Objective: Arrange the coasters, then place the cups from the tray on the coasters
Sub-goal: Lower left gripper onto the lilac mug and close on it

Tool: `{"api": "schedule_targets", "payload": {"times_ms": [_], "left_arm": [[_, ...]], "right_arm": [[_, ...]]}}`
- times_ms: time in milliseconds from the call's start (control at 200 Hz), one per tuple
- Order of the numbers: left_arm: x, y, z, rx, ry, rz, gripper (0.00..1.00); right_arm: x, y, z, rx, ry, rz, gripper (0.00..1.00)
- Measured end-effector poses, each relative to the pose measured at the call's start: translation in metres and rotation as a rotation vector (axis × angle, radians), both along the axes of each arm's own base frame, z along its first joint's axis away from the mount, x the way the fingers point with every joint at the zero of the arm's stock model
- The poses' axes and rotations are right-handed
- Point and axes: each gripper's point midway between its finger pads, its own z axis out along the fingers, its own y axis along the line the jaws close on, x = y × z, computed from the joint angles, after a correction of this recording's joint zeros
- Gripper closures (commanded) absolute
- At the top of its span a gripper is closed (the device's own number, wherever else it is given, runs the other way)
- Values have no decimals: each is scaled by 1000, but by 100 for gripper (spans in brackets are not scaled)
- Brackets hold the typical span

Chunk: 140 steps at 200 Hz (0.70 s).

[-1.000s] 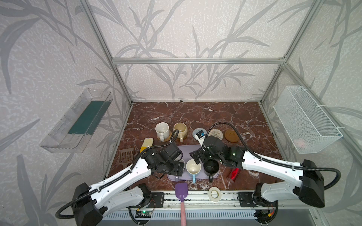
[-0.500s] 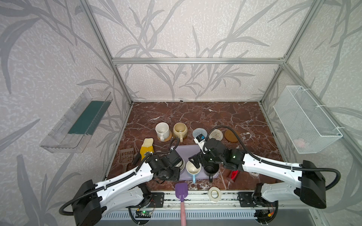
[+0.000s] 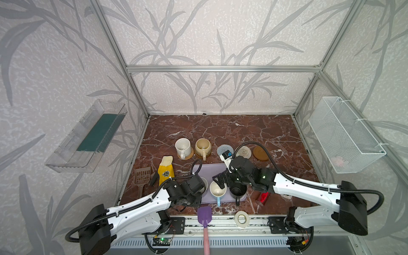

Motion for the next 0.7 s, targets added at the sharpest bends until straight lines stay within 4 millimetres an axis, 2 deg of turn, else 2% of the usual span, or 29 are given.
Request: {"api": "schedule_targets", "payload": {"times_ms": [200,515,595,700], "left_arm": [[0,-4,-3,-10,-19,-18,55],[3,-5,-1,-13,-48,-22,65],[4,-5,0,-13,-52,-23,70],[6,-4,0,-4,-66,-18,70]], "right_arm": [[-1,-1,-2,-1,3,-2,1],[0,-1,-2,1,5,-9,1],[1,-1,-2,2,5,-13,1],[1,-1,-2,3,7,-16,1]]}}
